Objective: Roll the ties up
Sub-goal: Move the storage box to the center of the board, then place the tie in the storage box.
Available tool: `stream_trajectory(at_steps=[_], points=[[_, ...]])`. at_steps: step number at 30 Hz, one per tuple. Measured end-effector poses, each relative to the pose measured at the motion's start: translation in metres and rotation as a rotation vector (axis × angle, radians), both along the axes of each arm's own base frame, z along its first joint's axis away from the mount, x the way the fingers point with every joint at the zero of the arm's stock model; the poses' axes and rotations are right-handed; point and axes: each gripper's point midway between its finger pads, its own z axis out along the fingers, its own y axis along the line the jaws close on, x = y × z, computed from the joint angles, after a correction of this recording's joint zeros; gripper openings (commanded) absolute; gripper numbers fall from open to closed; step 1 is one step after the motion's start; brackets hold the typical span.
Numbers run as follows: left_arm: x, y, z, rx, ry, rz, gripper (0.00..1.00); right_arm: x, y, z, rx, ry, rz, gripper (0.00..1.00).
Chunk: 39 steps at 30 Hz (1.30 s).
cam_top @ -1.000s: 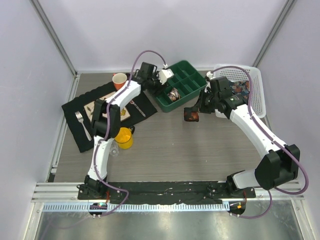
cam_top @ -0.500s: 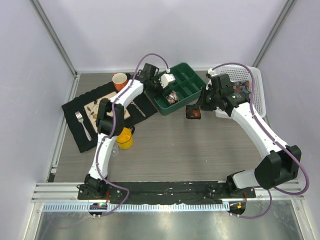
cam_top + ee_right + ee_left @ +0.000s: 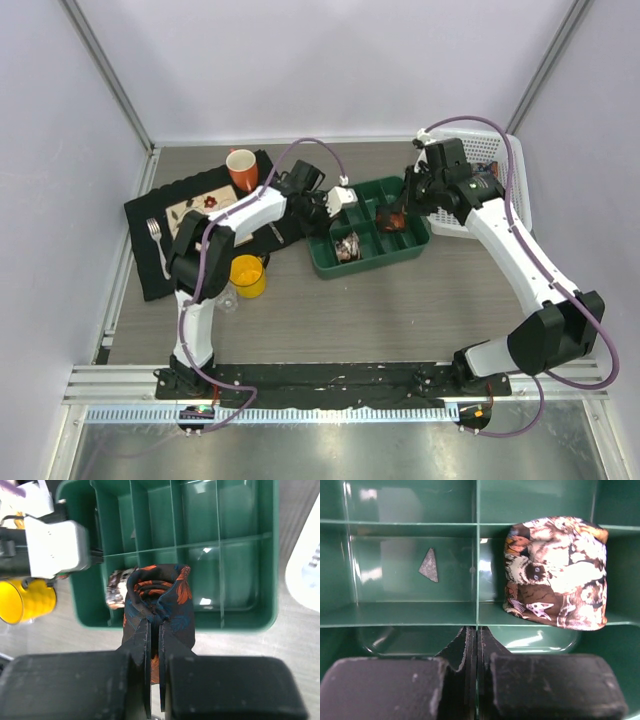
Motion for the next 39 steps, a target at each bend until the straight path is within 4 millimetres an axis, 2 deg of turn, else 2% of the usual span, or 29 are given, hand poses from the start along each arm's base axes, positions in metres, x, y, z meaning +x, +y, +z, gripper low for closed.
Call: stream_trajectory(at_steps=[4, 7, 12, 17, 23, 33, 39], points=[[-0.028, 0.007, -0.001, 0.002, 0.014, -0.016, 0.00, -0.013, 0.005, -0.012, -0.021, 0.065, 0.030, 0.01], [-0.040, 0.006, -0.001, 0.001, 0.018, -0.022, 0.00, -0.026, 0.015, -0.022, -0.053, 0.126, 0.074, 0.01], [-0.047, 0.004, -0.002, -0.008, 0.020, -0.019, 0.00, -0.045, 0.040, -0.029, -0.111, 0.147, 0.183, 0.01], [-0.048, 0.003, -0.001, -0.012, 0.020, -0.028, 0.00, -0.060, 0.059, -0.024, -0.173, 0.108, 0.300, 0.01], [-0.053, 0.003, -0.001, -0.014, 0.039, -0.039, 0.00, -0.054, 0.050, -0.019, -0.227, 0.090, 0.260, 0.01], [-0.054, 0.003, -0.002, -0.017, 0.044, -0.041, 0.00, -0.045, 0.046, -0.059, -0.303, 0.209, 0.177, 0.01], [-0.055, 0.002, -0.002, -0.023, 0.046, -0.042, 0.00, -0.040, 0.046, -0.070, -0.315, 0.222, 0.147, 0.01]])
